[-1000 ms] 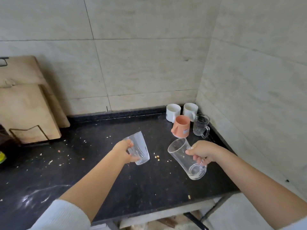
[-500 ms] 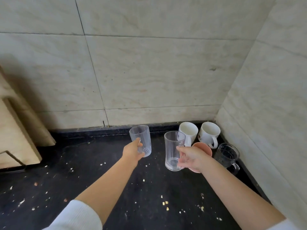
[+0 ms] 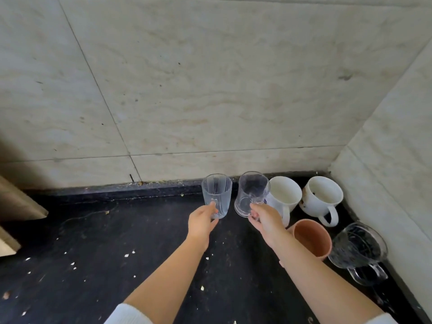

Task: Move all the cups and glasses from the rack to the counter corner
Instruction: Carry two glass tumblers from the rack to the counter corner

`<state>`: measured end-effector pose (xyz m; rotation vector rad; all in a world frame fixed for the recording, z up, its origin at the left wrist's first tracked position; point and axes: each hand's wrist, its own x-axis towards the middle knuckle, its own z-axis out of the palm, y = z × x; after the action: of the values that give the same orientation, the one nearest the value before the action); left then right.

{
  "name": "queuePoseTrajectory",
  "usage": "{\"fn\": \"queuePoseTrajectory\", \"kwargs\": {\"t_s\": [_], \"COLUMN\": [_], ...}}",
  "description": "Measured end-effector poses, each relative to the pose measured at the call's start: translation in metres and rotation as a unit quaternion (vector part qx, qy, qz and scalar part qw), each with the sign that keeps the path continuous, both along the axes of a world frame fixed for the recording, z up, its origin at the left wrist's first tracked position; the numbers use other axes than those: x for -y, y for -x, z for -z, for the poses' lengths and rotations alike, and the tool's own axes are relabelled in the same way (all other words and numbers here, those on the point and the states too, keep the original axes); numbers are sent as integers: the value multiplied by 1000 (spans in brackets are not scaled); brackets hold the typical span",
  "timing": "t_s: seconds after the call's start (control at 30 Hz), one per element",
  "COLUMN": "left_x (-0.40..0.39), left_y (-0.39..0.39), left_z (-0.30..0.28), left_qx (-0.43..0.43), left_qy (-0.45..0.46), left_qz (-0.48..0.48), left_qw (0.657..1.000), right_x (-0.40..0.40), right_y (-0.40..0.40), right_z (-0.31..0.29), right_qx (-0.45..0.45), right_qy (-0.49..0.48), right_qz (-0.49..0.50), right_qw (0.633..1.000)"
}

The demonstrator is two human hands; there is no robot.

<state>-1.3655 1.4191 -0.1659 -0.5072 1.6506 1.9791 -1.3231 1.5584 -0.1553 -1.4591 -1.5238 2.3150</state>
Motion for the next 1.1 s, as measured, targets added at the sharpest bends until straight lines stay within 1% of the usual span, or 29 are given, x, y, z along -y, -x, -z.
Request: {"fn": "queuePoseTrajectory", "kwargs": {"t_s": [0.1,0.17,0.3,0.37,0.43,0.53,0.6,0.63,0.67,0.73,0.77,0.83,0.9,1.0,1.03,1.1], "left_x": [-5,-6,-6,-5,-3,-1,0,0,1,6,11,27,48,87,99,124], "left_y": [6,8,10,11,12,12,12,12,13,13,13,4,-8,-39,-50,-79], "left_z": [9,11,15,17,19,20,17,15,12,3,-2,-17,-28,-46,-52,-66], "left_qx": [-7,-9,-3,1,1,0,-1,-2,-3,-13,-28,-74,-104,-129,-137,-147], "left_qy": [17,16,-22,-32,-38,-43,-19,5,34,106,150,242,324,410,431,474], "left_qz": [2,3,-8,-17,-14,0,16,29,42,57,59,64,88,95,87,70], "left_qw": [1000,1000,1000,999,999,999,1000,1000,999,993,987,965,936,898,888,866], "right_x": [-4,-7,-11,-11,-11,-12,-11,-11,-11,-8,-4,9,25,56,66,88], "right_y": [7,10,16,18,18,15,12,10,8,0,-6,-21,-30,-41,-43,-50], "right_z": [10,14,14,14,15,11,4,1,0,-2,-4,-8,-12,-31,-38,-53], "right_qx": [2,9,27,37,40,42,63,86,110,158,165,168,165,126,100,13], "right_qy": [-8,13,-5,-27,-26,-38,-80,-119,-170,-284,-323,-371,-419,-474,-483,-502], "right_qz": [1,14,4,-5,-11,-39,-83,-115,-158,-270,-313,-381,-425,-504,-531,-582], "right_qw": [1000,1000,1000,999,999,998,991,982,966,906,878,830,786,711,689,640]}}
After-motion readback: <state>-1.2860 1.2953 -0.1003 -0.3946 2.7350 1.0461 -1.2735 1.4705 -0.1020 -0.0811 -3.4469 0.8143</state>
